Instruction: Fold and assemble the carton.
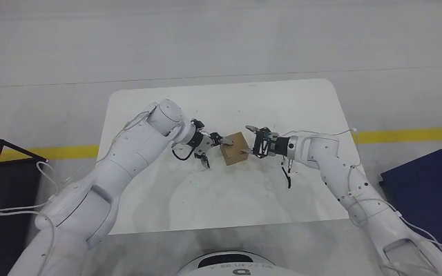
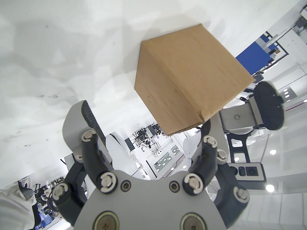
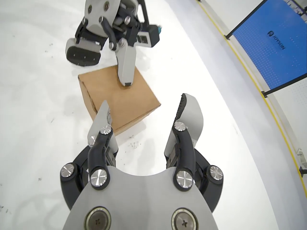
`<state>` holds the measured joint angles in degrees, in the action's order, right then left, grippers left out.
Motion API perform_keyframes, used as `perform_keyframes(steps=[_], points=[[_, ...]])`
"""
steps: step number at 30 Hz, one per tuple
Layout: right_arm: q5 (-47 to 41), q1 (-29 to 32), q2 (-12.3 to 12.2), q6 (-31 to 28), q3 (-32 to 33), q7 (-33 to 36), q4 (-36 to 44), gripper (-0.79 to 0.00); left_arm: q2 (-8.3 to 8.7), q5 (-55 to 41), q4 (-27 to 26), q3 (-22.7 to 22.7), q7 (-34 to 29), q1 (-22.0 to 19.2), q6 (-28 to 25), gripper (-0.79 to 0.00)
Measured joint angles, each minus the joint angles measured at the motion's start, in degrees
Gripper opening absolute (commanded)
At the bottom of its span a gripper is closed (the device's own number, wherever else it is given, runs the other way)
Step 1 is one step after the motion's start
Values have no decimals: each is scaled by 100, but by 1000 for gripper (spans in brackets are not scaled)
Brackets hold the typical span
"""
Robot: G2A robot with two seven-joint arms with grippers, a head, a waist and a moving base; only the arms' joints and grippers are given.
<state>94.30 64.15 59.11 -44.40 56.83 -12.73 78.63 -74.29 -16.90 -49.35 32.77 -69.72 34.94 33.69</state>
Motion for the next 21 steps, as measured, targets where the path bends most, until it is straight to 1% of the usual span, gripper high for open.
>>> perform_keyframes(steps=[2,6,7,10,14,16,20,21], points=[[-74,-24,9,13,8,-40,21,-172,-1,-7,16,15,-2,-8,-10,0],[-135,8,-14,47,121,-276,147,-203,21,-120,59,155,95,-15,-102,0],[-146,28,-23,42,152,-336,170,-222,31,-142,52,194,124,-14,-133,0],[-221,80,-48,29,262,-515,163,-252,85,-226,-2,362,214,18,-247,0],[-344,52,-72,14,418,-628,-120,-240,229,-348,-145,717,426,169,-453,0],[-369,12,-76,27,465,-625,-310,-237,302,-390,-312,878,514,299,-534,0],[-224,-120,-66,174,462,-397,-731,-197,471,-305,-882,1144,711,688,-555,0],[-170,-156,-60,240,447,-322,-818,-206,501,-273,-1007,1186,758,768,-538,0]])
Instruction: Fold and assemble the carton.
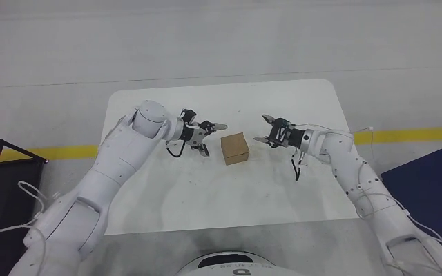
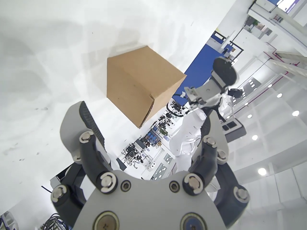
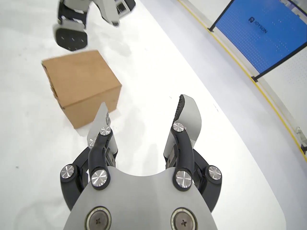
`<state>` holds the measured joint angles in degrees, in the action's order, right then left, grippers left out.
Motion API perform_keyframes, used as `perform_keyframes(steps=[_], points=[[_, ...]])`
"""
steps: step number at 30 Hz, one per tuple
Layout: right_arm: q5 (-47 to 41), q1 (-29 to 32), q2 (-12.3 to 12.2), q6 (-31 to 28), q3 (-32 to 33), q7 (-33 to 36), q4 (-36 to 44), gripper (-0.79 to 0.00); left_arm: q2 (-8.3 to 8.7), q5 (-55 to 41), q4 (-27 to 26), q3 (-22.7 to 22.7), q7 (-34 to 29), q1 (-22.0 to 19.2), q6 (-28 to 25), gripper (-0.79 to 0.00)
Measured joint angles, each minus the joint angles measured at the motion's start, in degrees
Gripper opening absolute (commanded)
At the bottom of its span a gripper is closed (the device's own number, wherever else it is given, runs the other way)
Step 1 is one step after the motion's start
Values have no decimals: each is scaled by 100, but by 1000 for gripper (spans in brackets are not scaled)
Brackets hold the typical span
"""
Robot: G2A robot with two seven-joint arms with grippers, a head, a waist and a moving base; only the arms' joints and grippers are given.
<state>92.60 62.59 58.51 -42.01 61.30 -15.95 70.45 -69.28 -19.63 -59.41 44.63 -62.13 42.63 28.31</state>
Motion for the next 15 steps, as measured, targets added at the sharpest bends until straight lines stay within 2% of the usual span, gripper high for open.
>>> perform_keyframes(steps=[5,10,15], points=[[61,-139,102,20,-331,160,-167,-212,104,87,-566,179,303,340,90,0],[17,-233,200,-57,-634,65,-190,-212,131,114,-767,247,443,411,172,0],[-60,-314,208,15,-574,-66,-418,-203,135,126,-844,268,522,416,238,0]])
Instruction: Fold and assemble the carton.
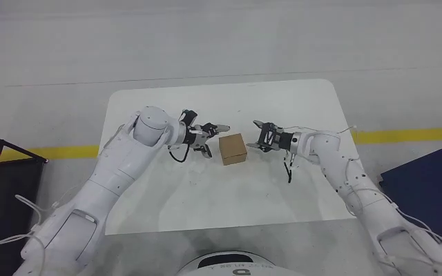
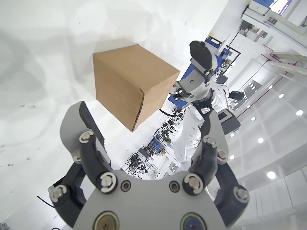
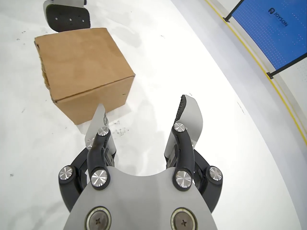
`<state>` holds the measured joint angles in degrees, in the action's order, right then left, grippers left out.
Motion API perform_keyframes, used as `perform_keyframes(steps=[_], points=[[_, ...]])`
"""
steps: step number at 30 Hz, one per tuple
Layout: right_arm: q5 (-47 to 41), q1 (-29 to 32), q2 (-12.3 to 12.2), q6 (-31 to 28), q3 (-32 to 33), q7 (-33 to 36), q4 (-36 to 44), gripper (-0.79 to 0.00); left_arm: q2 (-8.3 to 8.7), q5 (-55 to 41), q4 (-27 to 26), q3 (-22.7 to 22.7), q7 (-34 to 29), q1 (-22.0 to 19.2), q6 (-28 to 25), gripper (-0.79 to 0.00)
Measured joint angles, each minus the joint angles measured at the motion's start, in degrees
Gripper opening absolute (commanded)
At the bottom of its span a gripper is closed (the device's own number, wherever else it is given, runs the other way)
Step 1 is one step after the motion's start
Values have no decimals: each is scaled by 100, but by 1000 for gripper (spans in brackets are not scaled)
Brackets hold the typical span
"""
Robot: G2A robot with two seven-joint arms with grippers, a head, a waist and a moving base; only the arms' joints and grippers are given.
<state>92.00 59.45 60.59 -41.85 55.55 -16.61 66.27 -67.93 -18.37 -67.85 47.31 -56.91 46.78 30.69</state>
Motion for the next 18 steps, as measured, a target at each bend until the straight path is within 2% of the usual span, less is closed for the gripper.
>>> perform_keyframes(steps=[10,18], points=[[19,-4,55,-176,-204,-14,242,-209,16,17,-14,49,50,8,41,0],[-51,87,-59,-44,231,-58,106,-194,17,73,6,20,-17,-50,134,0]])
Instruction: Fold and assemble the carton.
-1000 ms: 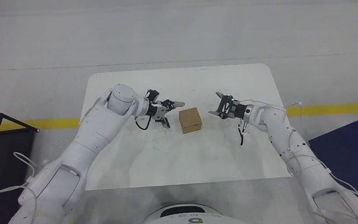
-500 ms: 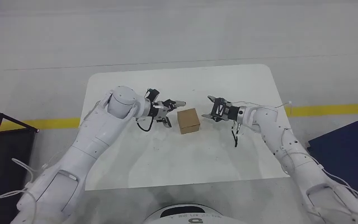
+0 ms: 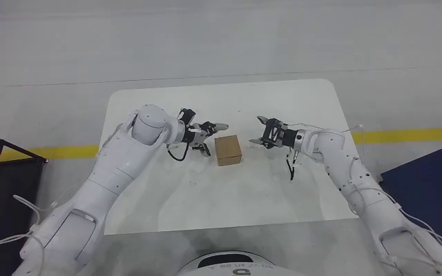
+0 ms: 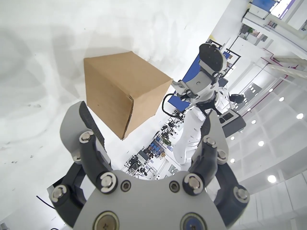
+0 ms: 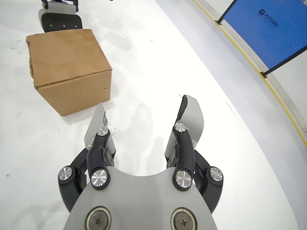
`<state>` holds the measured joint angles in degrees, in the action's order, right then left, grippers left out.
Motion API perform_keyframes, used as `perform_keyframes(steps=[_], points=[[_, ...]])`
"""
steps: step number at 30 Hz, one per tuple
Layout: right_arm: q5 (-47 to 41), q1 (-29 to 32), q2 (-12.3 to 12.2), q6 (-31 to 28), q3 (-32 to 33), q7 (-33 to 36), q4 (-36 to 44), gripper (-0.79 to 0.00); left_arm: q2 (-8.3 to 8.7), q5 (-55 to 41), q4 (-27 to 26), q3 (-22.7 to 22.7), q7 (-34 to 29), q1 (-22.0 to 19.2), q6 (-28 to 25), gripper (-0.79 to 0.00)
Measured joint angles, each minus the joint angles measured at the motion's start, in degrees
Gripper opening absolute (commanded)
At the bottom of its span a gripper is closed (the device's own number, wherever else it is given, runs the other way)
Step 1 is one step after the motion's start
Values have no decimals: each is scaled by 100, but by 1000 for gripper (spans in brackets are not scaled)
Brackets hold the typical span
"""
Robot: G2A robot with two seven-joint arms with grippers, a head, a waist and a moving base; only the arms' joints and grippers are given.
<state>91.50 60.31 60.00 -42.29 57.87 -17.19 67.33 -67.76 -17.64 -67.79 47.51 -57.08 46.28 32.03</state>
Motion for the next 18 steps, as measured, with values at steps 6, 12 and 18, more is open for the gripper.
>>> perform_keyframes(steps=[6,12,18], points=[[-31,211,-62,-32,164,55,237,-197,-77,134,78,-198,62,-246,266,0],[-147,438,-137,9,429,70,506,-194,-295,70,285,-534,291,-642,349,0],[-254,774,-266,47,917,37,938,-197,-575,-195,776,-884,311,-980,20,0]])
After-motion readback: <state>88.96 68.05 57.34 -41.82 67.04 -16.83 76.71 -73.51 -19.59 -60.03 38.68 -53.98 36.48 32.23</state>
